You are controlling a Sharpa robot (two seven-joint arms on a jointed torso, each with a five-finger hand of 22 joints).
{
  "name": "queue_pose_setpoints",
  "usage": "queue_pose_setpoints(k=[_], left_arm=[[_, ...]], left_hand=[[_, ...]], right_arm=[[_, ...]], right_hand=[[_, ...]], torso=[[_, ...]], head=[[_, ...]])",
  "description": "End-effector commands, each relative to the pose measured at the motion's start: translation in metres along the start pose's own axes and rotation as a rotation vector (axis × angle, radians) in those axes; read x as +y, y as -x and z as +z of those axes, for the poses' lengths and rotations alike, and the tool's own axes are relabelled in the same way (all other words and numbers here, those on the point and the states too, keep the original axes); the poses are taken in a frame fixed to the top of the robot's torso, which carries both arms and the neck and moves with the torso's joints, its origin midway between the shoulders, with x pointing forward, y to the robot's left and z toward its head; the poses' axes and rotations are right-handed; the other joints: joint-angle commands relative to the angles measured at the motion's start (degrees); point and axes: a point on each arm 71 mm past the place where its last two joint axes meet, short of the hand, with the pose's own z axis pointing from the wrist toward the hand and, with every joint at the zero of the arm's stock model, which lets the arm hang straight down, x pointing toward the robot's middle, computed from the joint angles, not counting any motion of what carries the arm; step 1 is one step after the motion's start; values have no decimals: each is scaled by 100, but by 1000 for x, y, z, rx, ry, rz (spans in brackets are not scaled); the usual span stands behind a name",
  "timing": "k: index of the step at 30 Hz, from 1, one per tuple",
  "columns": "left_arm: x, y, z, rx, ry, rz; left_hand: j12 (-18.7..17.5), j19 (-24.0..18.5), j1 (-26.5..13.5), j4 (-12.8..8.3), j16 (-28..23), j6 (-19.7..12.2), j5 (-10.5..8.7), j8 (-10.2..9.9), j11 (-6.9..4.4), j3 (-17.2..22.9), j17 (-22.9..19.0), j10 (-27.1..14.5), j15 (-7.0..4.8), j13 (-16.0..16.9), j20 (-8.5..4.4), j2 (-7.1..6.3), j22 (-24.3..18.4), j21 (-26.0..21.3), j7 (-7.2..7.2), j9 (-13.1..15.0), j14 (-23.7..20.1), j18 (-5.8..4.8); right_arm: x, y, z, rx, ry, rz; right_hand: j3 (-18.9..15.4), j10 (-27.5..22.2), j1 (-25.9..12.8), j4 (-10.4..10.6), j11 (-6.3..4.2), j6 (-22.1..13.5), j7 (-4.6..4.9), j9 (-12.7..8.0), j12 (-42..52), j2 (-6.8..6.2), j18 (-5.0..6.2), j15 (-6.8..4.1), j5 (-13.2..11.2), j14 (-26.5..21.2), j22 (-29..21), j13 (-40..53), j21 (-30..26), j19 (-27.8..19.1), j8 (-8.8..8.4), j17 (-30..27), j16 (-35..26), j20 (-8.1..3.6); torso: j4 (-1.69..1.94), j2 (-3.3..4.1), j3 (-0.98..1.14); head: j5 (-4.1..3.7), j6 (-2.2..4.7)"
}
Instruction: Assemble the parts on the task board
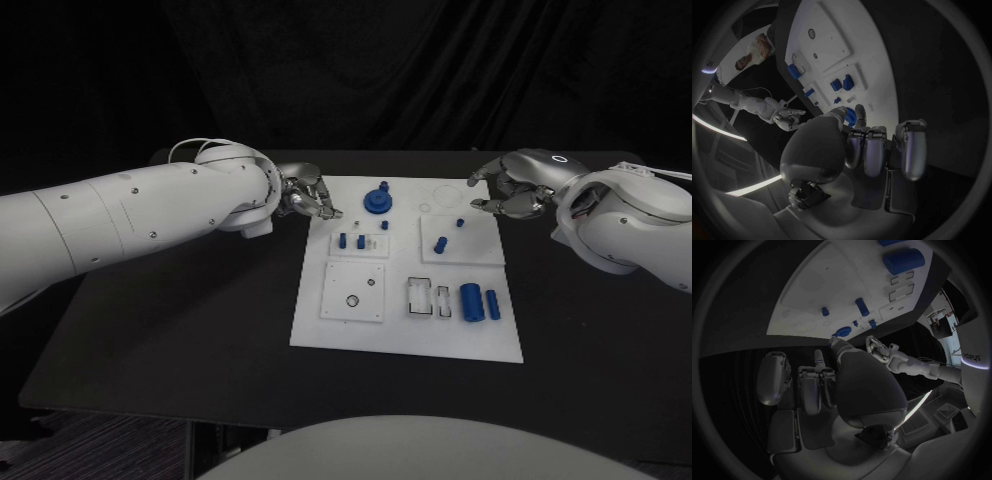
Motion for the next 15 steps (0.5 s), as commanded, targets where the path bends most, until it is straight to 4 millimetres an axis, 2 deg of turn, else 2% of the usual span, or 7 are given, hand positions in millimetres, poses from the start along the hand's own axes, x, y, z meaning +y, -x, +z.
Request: queue_pose_setpoints(k=[1,2,3,8,9,10,15], left_arm=[[-3,0,2,120,-52,21],[-2,2,3,118,-53,21],[-2,4,4,114,-54,21],[0,15,12,75,-49,19],[0,17,14,63,-47,18],[0,19,16,55,-44,17],[0,22,22,28,-38,15]], left_hand=[[-3,173,328,-39,15,-32,64,-92,20,336,1510,609,42,1504,38,-10,1282,41,-16,-102,595,-41],[-3,176,359,-9,15,-19,63,-108,21,446,1510,609,52,1504,35,-60,1284,48,-14,-128,595,-42],[-3,176,442,-3,15,21,-831,-121,6,610,1510,609,44,1504,32,-66,1287,57,-23,-154,595,-45],[-3,179,530,-47,15,15,-576,-152,32,908,1510,609,55,1504,41,-153,1289,68,-3,-187,595,-46],[-3,182,565,-80,15,-5,-392,-163,40,1011,1510,609,63,1504,42,-139,1291,76,9,-190,595,-47],[-3,183,601,-112,15,-13,-350,-165,41,1057,1510,609,61,1504,48,-130,1292,79,7,-187,595,-49],[-3,190,549,-69,15,-30,-405,-172,63,1085,1510,609,77,1504,61,-96,1297,94,34,-185,595,-53]], right_arm=[[-1,-1,1,-2,-18,-2],[-1,-1,1,-2,-18,-2],[0,-1,1,-3,-16,-2],[2,-1,3,-7,-8,-2],[2,-1,4,-9,-6,-2],[3,-1,4,-10,-5,-1],[4,0,5,-17,2,-1]], right_hand=[[6,587,32,-24,33,37,-17,-8,15,33,12,53,-5,600,1020,1508,-25,-36,-39,1510,17,3],[6,587,32,-24,33,37,-17,-8,15,33,12,53,-5,600,1020,1508,-25,-36,-39,1510,17,3],[10,587,34,-25,33,38,-17,-10,15,38,12,53,-4,600,1020,1508,-25,-36,-40,1510,17,3],[23,587,40,-32,33,41,-14,-16,15,54,12,53,-2,600,1020,1508,-27,-36,-42,1510,17,3],[23,587,40,-32,33,41,-14,-16,15,54,12,53,-2,600,1020,1508,-27,-36,-42,1510,17,3],[23,587,40,-32,33,41,-14,-16,15,54,12,53,-2,600,1020,1508,-27,-36,-42,1510,17,3],[30,587,45,-37,34,43,-12,-19,15,61,14,53,-1,600,1017,1508,-35,-39,-44,1510,17,3]], torso=[[-4,-4,9],[-8,-7,13],[-12,-9,20],[-9,-8,17],[-12,-6,18],[-11,-7,20],[-10,-11,22]], head=[[-5,24],[-7,89],[-6,145],[-24,362],[-19,421],[-20,446],[-76,593]])
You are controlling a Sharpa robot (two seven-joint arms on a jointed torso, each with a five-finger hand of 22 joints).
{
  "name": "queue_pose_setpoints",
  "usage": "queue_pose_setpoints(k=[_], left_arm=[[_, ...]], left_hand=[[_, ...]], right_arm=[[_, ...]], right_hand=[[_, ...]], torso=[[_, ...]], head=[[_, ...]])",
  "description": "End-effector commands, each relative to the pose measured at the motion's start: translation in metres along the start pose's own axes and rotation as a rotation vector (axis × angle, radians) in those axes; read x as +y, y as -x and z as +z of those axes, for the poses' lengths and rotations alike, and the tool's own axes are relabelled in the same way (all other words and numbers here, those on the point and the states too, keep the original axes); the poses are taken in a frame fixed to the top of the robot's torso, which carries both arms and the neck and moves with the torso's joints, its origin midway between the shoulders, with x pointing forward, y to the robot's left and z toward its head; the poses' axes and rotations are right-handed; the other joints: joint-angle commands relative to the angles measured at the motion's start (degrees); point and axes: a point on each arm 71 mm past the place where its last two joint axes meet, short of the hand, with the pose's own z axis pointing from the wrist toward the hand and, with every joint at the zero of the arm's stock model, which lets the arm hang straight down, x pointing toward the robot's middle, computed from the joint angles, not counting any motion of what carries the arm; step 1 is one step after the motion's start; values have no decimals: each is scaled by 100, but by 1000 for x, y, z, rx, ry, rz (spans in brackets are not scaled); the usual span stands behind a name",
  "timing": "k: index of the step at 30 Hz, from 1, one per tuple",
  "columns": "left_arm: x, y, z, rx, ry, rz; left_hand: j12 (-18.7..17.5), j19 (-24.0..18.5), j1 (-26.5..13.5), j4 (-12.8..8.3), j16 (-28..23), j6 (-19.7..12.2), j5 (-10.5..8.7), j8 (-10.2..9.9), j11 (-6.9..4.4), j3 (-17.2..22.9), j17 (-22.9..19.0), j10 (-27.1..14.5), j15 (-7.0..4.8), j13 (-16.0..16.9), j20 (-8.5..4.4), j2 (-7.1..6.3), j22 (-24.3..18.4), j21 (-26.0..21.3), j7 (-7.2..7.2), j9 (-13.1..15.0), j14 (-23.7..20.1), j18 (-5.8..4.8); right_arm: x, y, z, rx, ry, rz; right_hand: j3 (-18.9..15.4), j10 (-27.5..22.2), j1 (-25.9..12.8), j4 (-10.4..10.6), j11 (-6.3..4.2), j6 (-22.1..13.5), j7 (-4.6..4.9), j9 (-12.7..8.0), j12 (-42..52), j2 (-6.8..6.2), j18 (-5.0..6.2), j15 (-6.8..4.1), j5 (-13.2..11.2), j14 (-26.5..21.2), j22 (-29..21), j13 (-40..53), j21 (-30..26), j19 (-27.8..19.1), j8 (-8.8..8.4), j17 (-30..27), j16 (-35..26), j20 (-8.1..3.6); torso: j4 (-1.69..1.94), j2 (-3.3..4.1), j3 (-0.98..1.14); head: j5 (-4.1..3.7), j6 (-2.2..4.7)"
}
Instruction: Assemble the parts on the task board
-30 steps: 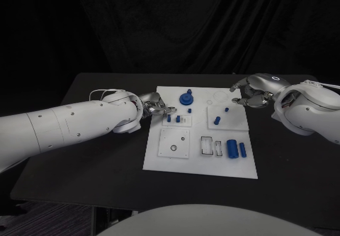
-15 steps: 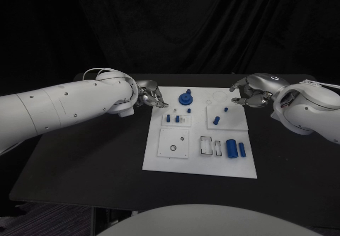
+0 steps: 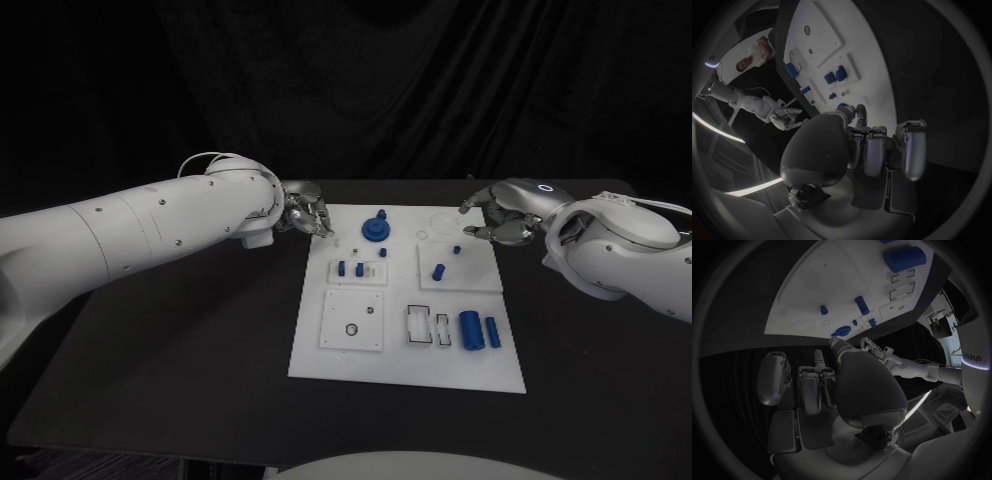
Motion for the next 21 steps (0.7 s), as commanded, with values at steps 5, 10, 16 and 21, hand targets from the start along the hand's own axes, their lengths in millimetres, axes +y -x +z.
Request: queue_pose_setpoints(k=[5,10,16,21], left_arm=[[-7,-3,3,19,-46,-2],[-12,-8,4,53,-49,5],[-14,-15,4,110,-8,18],[-16,-21,3,143,54,34]], left_hand=[[-3,203,-330,302,15,7,-145,-13,98,-136,1510,610,68,1503,79,67,1299,38,69,-1,595,-56],[-3,224,-1025,366,15,206,-239,57,86,-510,1510,610,68,1503,96,165,1310,76,40,-5,595,-63],[-3,243,-1308,362,15,400,-242,196,36,-757,1510,610,28,1503,64,156,1318,105,-22,85,595,-68],[-3,285,-1656,365,15,536,-239,280,-10,-1005,1510,610,-17,1503,21,171,1336,161,-69,146,595,-82]], right_arm=[[-1,1,0,-18,-6,1],[-1,1,-1,-19,-7,1],[-1,1,-1,-19,-5,2],[-1,1,-1,-20,-5,2]], right_hand=[[17,587,25,-24,34,43,-10,-10,15,41,13,53,-1,599,1020,1509,-29,-37,-23,1510,17,3],[17,587,25,-24,34,43,-10,-10,15,41,13,53,-1,599,1020,1509,-29,-37,-23,1510,17,3],[21,587,28,-29,35,45,-9,-13,15,44,12,53,-2,599,1020,1509,-28,-35,-24,1510,17,3],[24,587,27,-31,36,46,-8,-15,15,45,12,54,-2,599,1021,1509,-26,-34,-25,1510,17,3]], torso=[[-7,0,-5],[-5,-5,-2],[-15,-3,-4],[1,-6,7]], head=[[-45,68],[-16,-1],[-18,-73],[-25,-158]])
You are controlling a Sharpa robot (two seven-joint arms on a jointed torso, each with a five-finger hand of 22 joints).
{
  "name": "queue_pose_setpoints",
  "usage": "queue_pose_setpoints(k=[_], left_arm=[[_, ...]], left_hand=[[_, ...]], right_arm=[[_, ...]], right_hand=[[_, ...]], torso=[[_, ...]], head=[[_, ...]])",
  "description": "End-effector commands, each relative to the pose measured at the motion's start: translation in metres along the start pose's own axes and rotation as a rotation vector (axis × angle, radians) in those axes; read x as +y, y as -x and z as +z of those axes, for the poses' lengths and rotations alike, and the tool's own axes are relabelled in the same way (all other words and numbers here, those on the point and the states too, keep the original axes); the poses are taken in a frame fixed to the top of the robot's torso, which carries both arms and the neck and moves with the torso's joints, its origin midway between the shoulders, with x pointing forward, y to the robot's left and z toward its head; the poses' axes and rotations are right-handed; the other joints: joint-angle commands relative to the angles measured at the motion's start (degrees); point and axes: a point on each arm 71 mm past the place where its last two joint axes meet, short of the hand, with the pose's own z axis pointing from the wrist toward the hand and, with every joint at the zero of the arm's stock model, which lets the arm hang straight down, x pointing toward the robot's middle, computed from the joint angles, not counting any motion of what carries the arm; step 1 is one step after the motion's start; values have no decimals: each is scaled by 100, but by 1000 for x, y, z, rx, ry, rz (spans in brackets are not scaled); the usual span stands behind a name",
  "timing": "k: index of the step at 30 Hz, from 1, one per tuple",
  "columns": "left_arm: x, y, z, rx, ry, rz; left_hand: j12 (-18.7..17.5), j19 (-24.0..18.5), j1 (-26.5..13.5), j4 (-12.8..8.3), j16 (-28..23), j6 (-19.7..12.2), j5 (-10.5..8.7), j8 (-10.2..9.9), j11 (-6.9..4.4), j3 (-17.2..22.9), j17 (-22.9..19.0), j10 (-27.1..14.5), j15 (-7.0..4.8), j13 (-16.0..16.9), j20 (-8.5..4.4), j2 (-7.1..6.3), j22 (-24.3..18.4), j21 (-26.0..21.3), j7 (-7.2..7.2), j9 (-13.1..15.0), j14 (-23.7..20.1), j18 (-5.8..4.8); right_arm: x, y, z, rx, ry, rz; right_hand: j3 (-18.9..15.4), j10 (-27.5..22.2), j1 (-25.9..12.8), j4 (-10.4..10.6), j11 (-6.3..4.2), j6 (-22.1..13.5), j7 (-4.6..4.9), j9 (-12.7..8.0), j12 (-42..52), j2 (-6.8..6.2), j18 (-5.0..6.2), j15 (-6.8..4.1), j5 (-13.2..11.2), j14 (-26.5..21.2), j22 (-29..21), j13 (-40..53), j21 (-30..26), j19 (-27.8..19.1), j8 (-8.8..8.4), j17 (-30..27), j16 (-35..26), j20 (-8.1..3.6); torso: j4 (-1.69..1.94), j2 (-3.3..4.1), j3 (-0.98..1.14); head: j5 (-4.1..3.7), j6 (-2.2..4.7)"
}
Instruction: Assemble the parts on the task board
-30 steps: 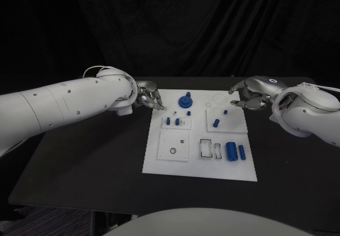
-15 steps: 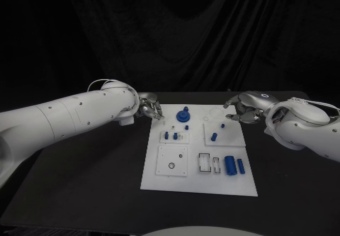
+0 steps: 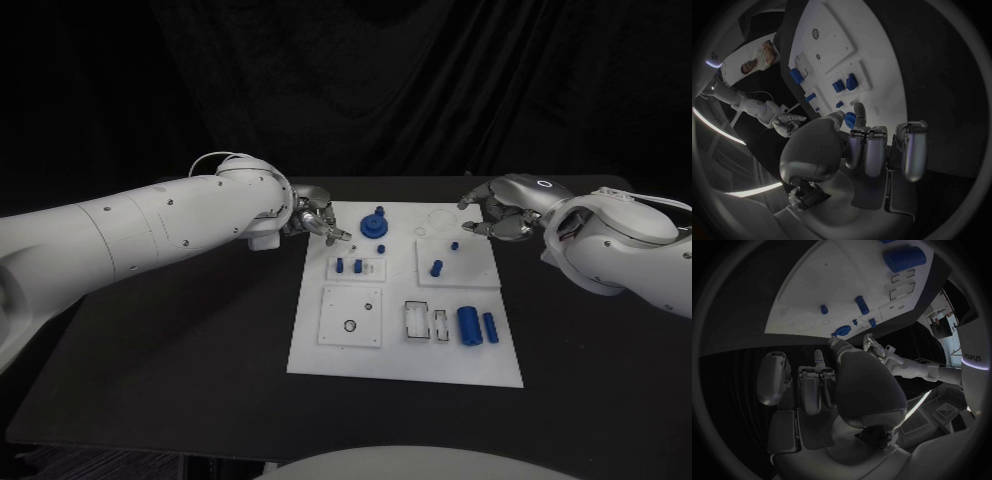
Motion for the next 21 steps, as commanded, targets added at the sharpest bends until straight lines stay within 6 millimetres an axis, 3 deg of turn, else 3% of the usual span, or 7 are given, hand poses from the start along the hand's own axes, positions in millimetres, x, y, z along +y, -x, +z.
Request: queue_pose_setpoints(k=[1,5,21], left_arm=[[1,-7,0,62,80,11],[0,-9,0,67,113,16],[-5,-16,2,84,139,25]], left_hand=[[-3,314,-194,-2,15,102,-12,66,-66,-127,1510,603,-66,1504,-48,2,1341,59,-18,31,595,-86],[-3,326,-265,-6,15,140,-10,90,-85,-187,1510,603,-85,1504,-65,4,1345,72,-37,51,595,-89],[-3,313,-123,-60,15,89,0,76,-109,-210,1510,603,-115,1504,-97,-40,1332,40,-53,80,595,-80]], right_arm=[[0,0,-1,-15,-5,1],[0,0,-1,-14,-3,1],[1,0,0,-10,-2,1]], right_hand=[[7,587,28,-14,36,46,-8,-11,15,46,12,54,-2,600,1022,1509,-26,-34,-25,1510,17,3],[7,587,28,-14,36,46,-8,-11,15,46,12,54,-2,600,1022,1509,-26,-34,-25,1510,17,3],[10,587,26,-16,37,49,-7,-13,15,48,12,54,-3,600,1021,1509,-27,-34,-26,1510,17,3]], torso=[[14,0,12],[12,7,3],[15,9,1]], head=[[-4,-60],[12,-98],[18,-226]])
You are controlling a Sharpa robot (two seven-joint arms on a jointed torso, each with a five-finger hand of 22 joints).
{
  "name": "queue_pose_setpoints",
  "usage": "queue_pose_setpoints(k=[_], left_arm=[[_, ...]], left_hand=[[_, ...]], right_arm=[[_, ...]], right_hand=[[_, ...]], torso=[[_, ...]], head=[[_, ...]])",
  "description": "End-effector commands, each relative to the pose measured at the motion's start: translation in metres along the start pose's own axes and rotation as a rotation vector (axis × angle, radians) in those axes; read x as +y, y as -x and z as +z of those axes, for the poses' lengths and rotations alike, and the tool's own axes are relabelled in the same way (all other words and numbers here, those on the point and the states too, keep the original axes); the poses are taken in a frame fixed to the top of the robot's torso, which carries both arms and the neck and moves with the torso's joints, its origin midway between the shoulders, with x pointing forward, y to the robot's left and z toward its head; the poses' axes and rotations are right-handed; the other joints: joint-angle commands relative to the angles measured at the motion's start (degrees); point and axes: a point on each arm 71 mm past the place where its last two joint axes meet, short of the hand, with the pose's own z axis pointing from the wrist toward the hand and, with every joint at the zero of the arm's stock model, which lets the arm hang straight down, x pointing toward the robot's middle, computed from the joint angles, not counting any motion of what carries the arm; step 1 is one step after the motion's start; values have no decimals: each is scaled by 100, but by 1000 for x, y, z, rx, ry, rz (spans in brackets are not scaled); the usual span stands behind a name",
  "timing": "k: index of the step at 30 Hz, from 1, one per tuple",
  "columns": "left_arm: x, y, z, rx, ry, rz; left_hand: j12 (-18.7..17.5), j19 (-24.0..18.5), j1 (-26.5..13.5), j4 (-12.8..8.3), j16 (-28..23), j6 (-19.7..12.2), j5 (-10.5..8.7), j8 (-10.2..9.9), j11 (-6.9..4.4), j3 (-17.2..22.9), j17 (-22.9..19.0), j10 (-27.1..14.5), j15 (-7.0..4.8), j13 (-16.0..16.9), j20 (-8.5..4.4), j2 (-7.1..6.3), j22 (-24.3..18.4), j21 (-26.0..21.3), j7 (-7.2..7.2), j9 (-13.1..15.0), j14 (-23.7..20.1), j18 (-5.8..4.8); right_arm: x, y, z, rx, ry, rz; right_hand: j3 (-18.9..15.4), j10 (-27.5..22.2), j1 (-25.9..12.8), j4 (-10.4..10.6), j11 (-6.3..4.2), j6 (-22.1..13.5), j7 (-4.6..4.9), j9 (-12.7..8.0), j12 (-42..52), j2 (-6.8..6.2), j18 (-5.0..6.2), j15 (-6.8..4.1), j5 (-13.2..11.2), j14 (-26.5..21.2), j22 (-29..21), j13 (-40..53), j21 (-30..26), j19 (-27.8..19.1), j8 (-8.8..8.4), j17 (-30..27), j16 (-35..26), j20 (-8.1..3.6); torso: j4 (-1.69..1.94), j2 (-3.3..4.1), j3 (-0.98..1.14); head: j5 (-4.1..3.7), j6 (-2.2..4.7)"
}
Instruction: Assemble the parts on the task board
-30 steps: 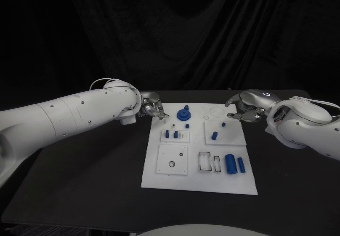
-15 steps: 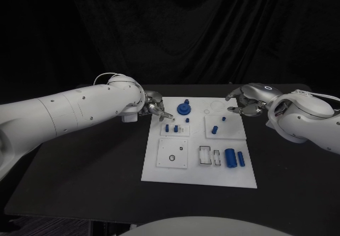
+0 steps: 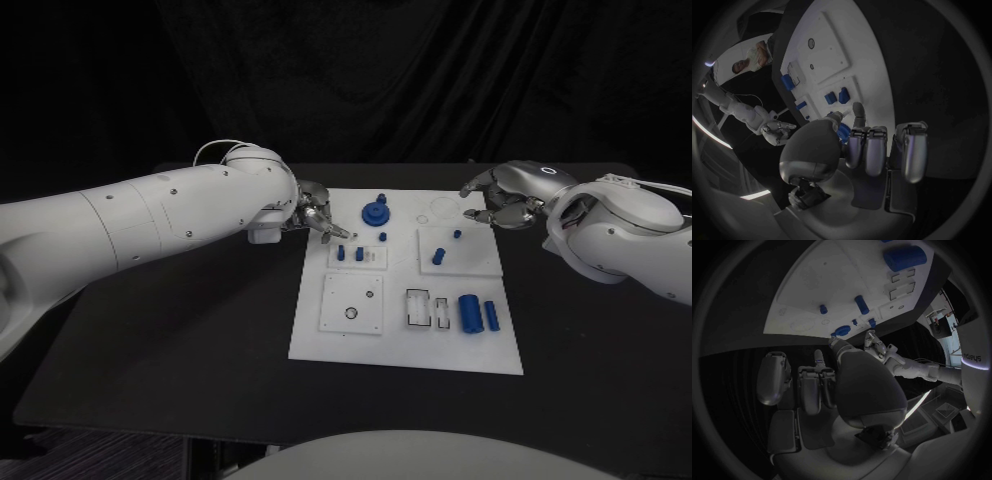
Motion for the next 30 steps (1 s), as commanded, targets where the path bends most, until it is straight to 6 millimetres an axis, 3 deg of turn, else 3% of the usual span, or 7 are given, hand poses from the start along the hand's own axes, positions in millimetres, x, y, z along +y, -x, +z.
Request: queue_pose_setpoints(k=[1,25,26,30], left_arm=[[-2,-5,2,25,8,3],[-11,-10,2,5,-69,-5],[-11,-11,2,7,-68,-4],[-11,-12,2,20,-60,0]], left_hand=[[-3,293,67,-20,15,-34,0,4,-42,-17,1505,587,-30,1504,-32,-7,1332,-18,-12,3,595,-80],[-3,259,167,-26,15,-84,5,-40,-33,8,1505,587,-23,1504,-34,48,1312,-74,-2,-10,595,-66],[-3,252,205,-31,15,-77,-279,-41,-27,-12,1505,587,-19,1504,-32,52,1309,-86,6,-4,595,-64],[-3,248,291,-65,15,-86,-227,-50,-27,-2,1505,587,-19,1504,-30,61,1307,-93,4,-2,595,-63]], right_arm=[[0,0,0,-10,-4,0],[-1,0,0,-6,-6,-1],[-1,0,0,-6,-6,-1],[0,0,0,-5,-5,-1]], right_hand=[[10,587,26,-16,37,49,-7,-9,15,48,12,54,-3,599,1022,1509,-27,-34,-26,1510,17,3],[17,587,24,-23,38,57,-6,-17,15,54,11,55,-4,599,1023,1509,-24,-32,-27,1510,17,3],[17,587,24,-23,38,57,-6,-17,15,54,11,55,-4,599,1023,1509,-24,-32,-27,1510,17,3],[21,587,24,-26,39,60,-5,-20,15,57,11,56,-4,599,1024,1509,-23,-31,-28,1510,17,3]], torso=[[1,-2,1],[0,-3,-2],[0,-3,-2],[-4,-5,-2]], head=[[-7,-31],[-11,-127],[-11,-127],[0,-142]])
